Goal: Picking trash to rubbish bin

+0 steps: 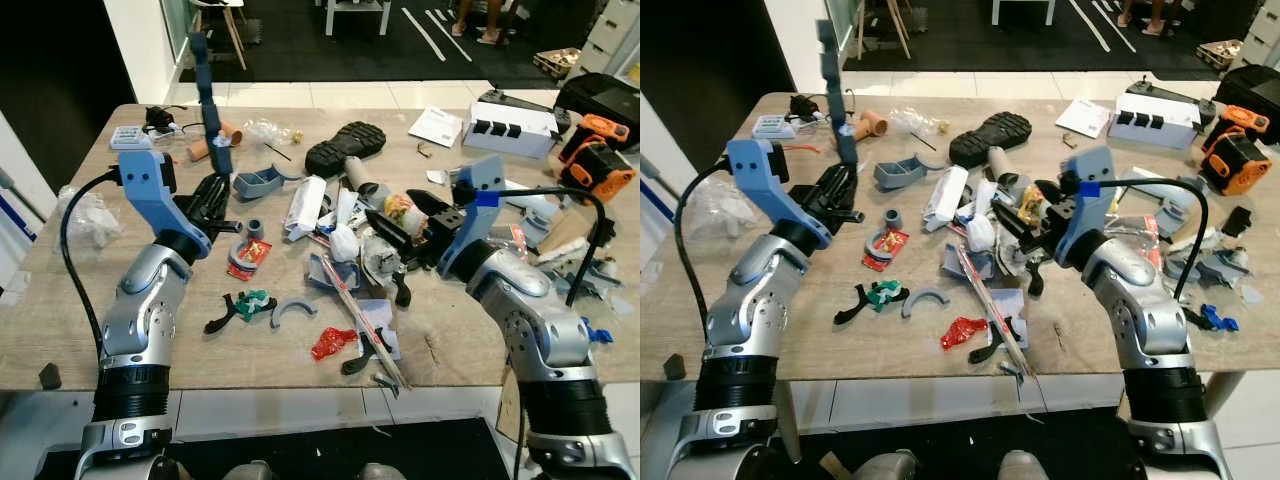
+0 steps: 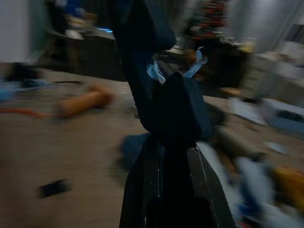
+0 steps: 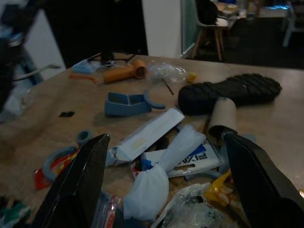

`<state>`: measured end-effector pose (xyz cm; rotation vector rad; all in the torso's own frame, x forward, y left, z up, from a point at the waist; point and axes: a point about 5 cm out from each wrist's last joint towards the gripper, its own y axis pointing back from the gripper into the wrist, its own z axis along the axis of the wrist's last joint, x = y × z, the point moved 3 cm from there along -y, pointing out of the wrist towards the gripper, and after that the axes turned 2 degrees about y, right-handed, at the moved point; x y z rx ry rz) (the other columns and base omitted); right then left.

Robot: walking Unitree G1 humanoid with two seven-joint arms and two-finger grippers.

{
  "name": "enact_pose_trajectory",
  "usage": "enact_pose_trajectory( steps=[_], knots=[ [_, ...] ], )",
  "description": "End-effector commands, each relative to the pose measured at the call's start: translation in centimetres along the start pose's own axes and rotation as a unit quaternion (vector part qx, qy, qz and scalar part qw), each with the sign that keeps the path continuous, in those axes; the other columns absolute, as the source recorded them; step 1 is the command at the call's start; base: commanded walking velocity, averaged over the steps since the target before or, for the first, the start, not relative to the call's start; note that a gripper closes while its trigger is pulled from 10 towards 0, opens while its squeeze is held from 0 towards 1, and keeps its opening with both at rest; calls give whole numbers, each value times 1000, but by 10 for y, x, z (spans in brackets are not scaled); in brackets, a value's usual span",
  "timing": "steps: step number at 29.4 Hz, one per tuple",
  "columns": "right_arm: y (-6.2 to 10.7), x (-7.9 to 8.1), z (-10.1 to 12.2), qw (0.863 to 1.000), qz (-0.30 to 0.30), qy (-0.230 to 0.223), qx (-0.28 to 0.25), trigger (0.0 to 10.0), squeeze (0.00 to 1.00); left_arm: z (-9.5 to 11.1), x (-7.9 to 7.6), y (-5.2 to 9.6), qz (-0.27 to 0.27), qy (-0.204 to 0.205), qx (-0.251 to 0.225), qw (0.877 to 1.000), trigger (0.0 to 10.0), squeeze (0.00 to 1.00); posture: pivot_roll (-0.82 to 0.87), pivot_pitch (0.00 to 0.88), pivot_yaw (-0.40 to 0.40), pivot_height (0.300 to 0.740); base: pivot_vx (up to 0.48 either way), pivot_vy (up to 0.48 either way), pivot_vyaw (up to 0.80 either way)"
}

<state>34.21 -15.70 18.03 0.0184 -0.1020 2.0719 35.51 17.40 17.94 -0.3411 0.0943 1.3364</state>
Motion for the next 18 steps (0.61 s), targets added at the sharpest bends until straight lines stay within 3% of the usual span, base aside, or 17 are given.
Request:
enact_pose_trajectory(
  steps=[1, 7, 13, 18],
  knots=[
    [3, -5, -11, 1000, -15, -18, 7, 10000, 0, -3, 8, 1, 22, -13, 7, 1000, 10000, 0, -32, 0, -9, 740, -330, 0, 0],
    [-3, 4, -15, 1000, 3, -23, 3, 10000, 0, -18, -7, -1, 6, -4, 21, 1000, 10000, 0, -28, 0, -15, 740, -358, 0, 0],
    [-9, 24, -30, 999, 34, -22, 11, 10000, 0, -37, -29, -5, -29, -7, 45, 999, 10000, 0, -31, 0, -9, 740, -408, 0, 0],
    [-12, 20, -33, 999, 34, -34, 7, 10000, 0, -39, -28, -7, -28, -7, 48, 998, 10000, 0, -30, 0, -11, 740, -409, 0, 0]
  ],
)
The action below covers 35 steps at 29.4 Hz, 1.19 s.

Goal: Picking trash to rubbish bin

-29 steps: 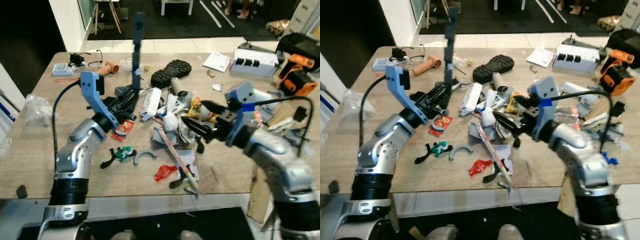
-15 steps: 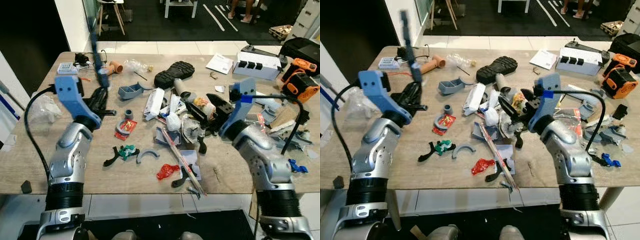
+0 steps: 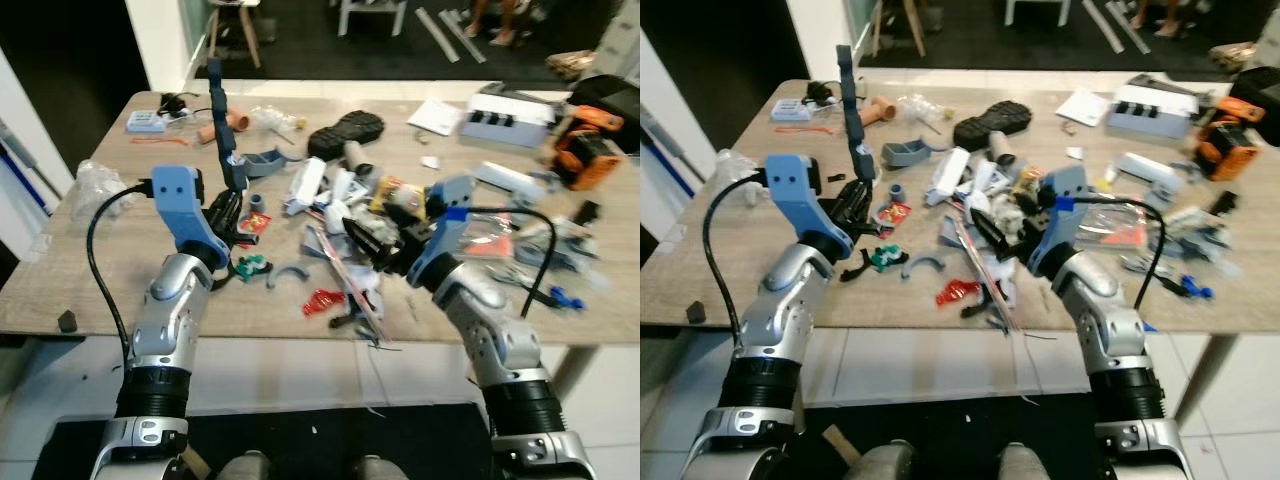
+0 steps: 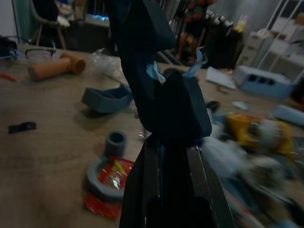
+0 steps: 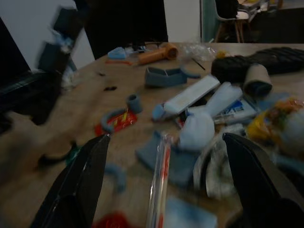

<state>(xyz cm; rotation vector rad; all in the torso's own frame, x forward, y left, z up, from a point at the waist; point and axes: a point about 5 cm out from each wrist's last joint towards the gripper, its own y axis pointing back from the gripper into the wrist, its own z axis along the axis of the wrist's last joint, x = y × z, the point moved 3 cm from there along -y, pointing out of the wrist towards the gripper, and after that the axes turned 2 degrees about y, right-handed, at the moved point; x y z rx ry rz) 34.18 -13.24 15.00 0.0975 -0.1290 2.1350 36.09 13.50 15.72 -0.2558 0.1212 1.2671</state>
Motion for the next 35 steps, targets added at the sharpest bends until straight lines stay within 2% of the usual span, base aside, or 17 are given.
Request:
enact_pose_trajectory(
  steps=[1, 17, 21, 25, 35],
  knots=[
    [-2, 0, -1, 1000, 3, 0, -1, 10000, 0, -6, 1, 1, 5, 4, 6, 1000, 10000, 0, -30, 0, -11, 740, -409, 0, 0],
    [-3, -1, -2, 1000, 3, 11, -8, 10000, 0, -11, -7, -5, -27, -18, 13, 999, 10000, 0, -31, 0, -14, 740, -412, 0, 0],
    [-4, -1, -3, 1000, 2, 6, -4, 10000, 0, -13, -10, -8, -38, -37, 27, 998, 10000, 0, -30, 0, -15, 740, 0, 0, 0],
    [-5, -2, -6, 1000, 1, 3, 6, 10000, 0, -20, -17, -12, -66, -68, 50, 994, 10000, 0, -31, 0, -16, 740, 0, 0, -800],
    [-6, -3, -7, 1000, 3, 0, 12, 10000, 0, -27, -18, -15, -83, -101, 65, 989, 10000, 0, -31, 0, -16, 740, 0, 0, -720]
  ],
)
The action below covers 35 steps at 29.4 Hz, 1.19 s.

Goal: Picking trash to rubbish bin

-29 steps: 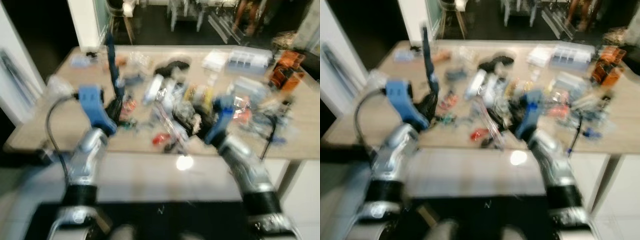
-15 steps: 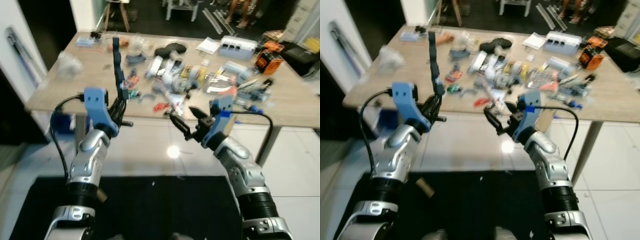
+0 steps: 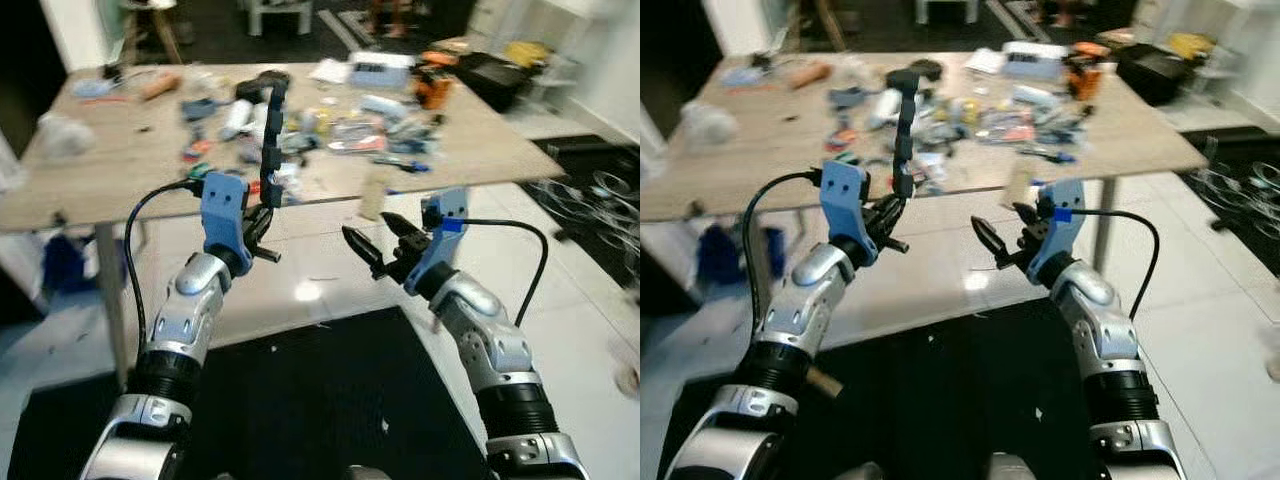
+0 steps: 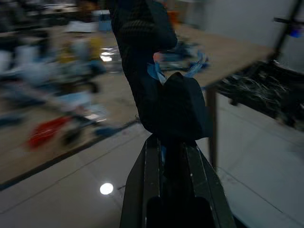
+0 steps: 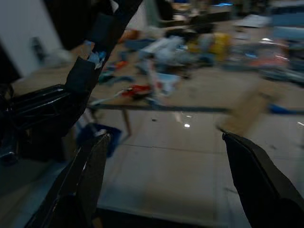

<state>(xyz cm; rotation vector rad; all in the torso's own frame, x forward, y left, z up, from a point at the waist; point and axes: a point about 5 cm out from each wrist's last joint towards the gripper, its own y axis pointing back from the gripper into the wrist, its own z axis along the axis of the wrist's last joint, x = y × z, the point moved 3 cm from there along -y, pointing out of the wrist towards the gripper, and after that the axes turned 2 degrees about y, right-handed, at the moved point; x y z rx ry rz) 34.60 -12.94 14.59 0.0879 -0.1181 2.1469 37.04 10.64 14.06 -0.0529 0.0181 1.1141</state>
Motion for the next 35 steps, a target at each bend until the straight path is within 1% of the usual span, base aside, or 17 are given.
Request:
enact_pose_trajectory(
  steps=[1, 6, 9, 13, 20, 35],
  knots=[
    [-1, -2, -3, 1000, -2, -6, 10, 10000, 0, -4, 2, 0, -4, -14, 11, 1000, 10000, 0, -31, 0, -16, 740, 0, 0, 0],
    [-2, -3, -4, 1000, -1, -8, 14, 10000, 0, -5, 4, -1, -3, -3, 8, 1000, 10000, 0, -33, 0, -16, 740, 0, 0, 0],
    [-3, -3, -4, 1000, -1, -8, 15, 10000, 0, -5, 4, -1, -5, 5, 3, 1000, 10000, 0, -33, 0, -16, 740, 0, 0, -800],
    [-3, -4, -4, 1000, 0, -8, 15, 10000, 0, -4, 5, -1, -5, 10, -3, 1000, 10000, 0, -39, 0, -9, 740, 0, 0, 0],
    [-3, -4, -4, 1000, 0, -10, 15, 10000, 0, -4, 6, -1, -5, 12, -10, 1000, 10000, 0, -38, 0, -7, 740, 0, 0, -800],
    [-4, -5, -5, 1000, 1, -9, 16, 10000, 0, -4, 7, -1, -7, 16, -15, 1000, 10000, 0, -40, 0, -7, 740, 0, 0, 0]
  ],
)
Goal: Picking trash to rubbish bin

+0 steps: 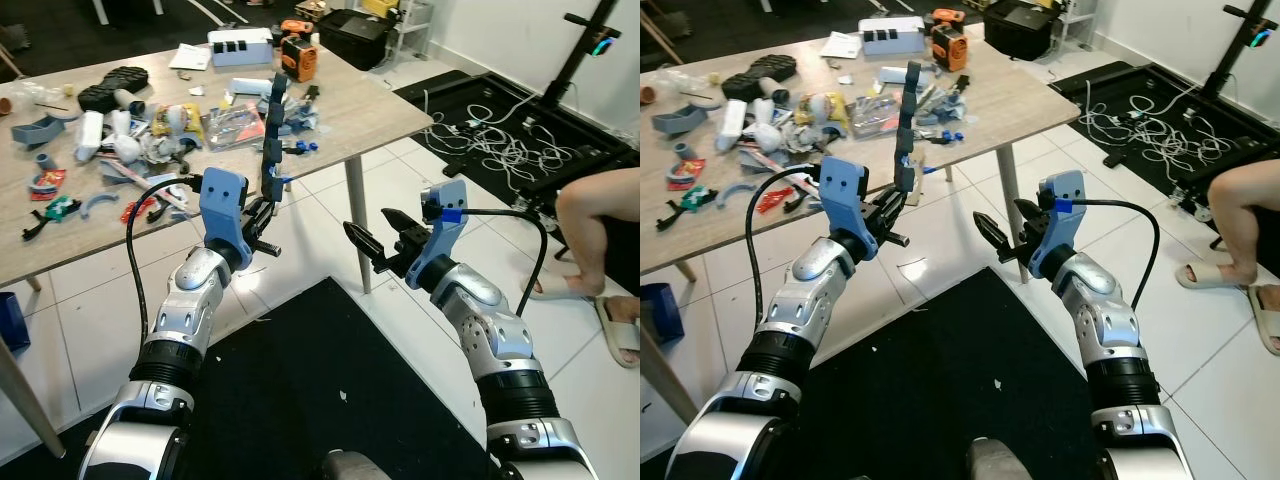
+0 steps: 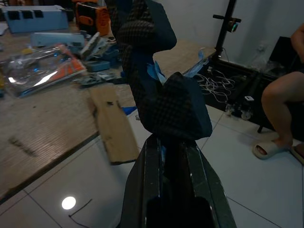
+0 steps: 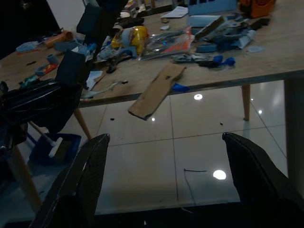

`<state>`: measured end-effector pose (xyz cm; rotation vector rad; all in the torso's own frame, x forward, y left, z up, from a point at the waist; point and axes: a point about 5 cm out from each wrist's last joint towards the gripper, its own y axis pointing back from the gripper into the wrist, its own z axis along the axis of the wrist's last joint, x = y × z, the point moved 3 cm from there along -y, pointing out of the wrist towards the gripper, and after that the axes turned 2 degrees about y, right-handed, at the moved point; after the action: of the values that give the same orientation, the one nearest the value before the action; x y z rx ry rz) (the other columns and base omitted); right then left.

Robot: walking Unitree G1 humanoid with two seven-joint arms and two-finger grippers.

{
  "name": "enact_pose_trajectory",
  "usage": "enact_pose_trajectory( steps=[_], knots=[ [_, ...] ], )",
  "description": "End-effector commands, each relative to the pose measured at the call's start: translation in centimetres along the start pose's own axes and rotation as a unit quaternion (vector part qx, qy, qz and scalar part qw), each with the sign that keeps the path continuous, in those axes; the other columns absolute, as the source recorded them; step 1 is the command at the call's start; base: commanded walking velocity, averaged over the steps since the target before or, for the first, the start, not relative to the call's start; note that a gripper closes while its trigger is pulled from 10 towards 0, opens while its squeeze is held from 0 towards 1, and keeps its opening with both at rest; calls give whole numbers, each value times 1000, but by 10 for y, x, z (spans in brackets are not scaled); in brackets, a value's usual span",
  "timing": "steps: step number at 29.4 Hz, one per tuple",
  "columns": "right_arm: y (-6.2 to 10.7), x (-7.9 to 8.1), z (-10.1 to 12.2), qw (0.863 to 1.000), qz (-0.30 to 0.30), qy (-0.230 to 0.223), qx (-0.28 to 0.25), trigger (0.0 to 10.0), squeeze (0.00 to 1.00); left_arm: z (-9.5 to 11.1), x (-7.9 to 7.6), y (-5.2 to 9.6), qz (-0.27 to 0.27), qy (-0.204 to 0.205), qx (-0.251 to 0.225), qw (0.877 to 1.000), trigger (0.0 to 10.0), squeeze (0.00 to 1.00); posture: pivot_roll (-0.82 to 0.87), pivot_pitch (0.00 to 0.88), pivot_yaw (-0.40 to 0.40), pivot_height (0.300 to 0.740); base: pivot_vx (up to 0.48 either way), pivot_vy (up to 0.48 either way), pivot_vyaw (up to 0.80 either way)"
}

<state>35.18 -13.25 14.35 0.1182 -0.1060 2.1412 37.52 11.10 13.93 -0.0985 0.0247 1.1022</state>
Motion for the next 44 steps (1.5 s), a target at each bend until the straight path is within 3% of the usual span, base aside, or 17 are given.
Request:
enact_pose_trajectory(
  steps=[1, 44],
  knots=[
    [-1, 1, -3, 1000, 4, -1, 6, 10000, 0, -3, 1, 1, -2, 1, 2, 1000, 10000, 0, -40, 0, -8, 740, 0, 0, 0],
    [1, 2, 2, 1000, 5, 5, -20, 10000, 0, -4, 0, 1, -5, -5, 2, 1000, 10000, 0, -39, 0, -7, 740, 0, 0, 0]
  ],
)
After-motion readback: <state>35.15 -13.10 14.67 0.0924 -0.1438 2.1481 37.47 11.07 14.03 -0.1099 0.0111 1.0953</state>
